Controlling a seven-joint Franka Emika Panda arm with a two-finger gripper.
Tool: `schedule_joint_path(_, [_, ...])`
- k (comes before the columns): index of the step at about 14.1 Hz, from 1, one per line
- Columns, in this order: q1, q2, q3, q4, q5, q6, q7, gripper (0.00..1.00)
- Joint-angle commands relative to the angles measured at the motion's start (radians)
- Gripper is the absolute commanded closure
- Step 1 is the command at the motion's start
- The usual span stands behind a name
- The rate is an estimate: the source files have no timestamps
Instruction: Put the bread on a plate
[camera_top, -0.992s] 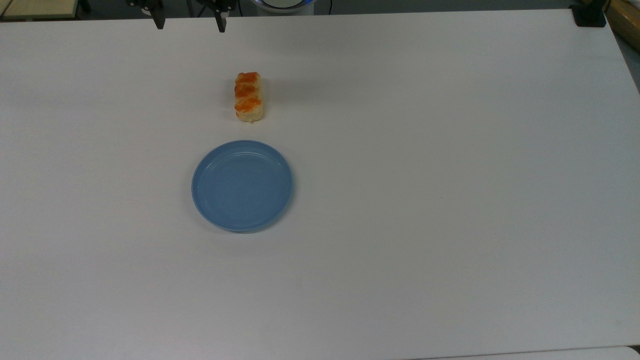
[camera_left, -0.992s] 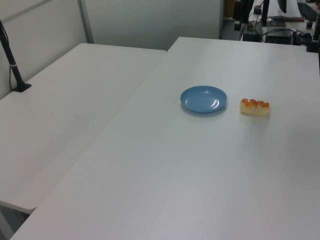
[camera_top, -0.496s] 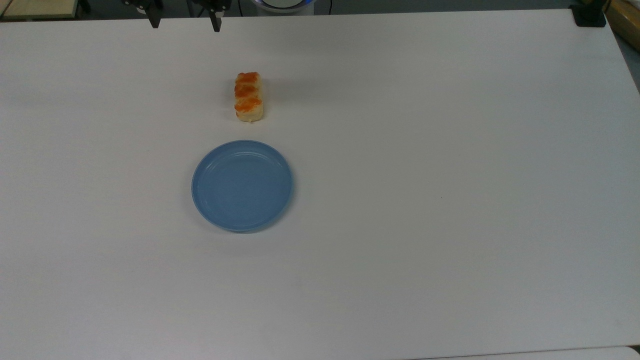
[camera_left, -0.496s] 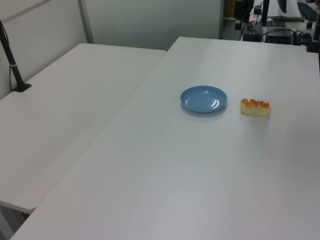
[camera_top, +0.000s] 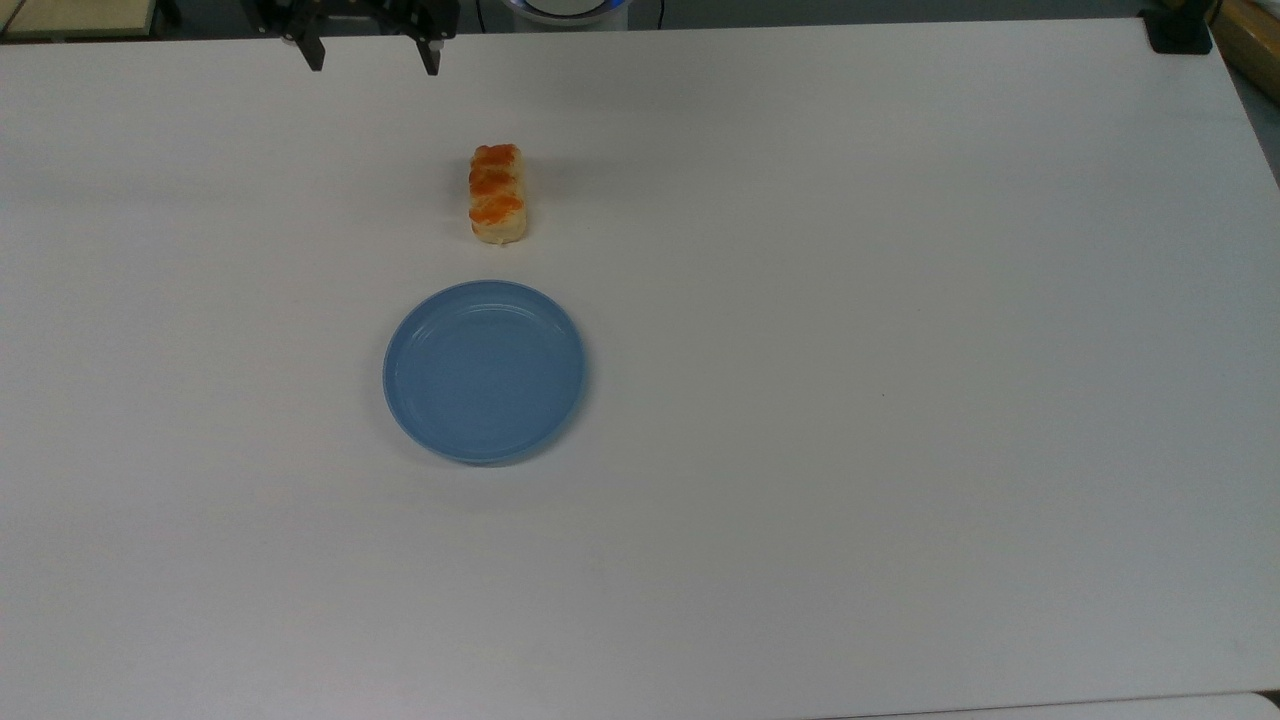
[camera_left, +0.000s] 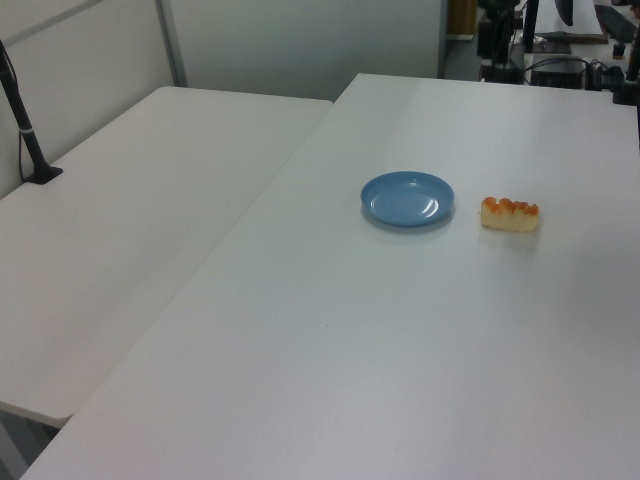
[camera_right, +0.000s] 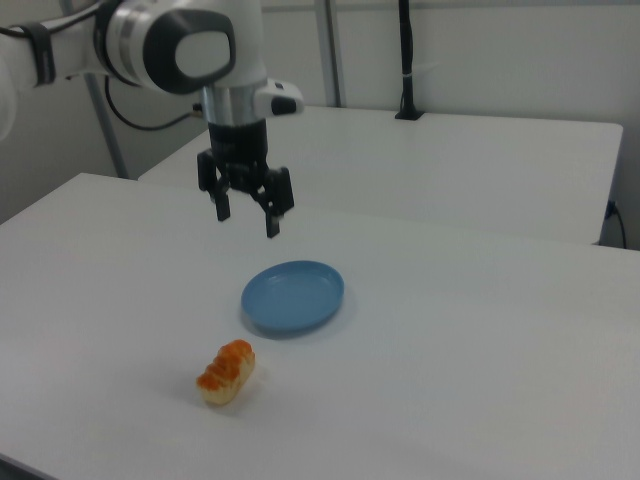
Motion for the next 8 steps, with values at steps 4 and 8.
schedule_joint_path(4, [0.102,-0.119,-0.058,-0.278,-0.046,0.088,-0.032,0.0])
schedule_joint_path(8, [0.155,-0.134,-0.058,-0.395,-0.072,0.194,-0.014,0.0])
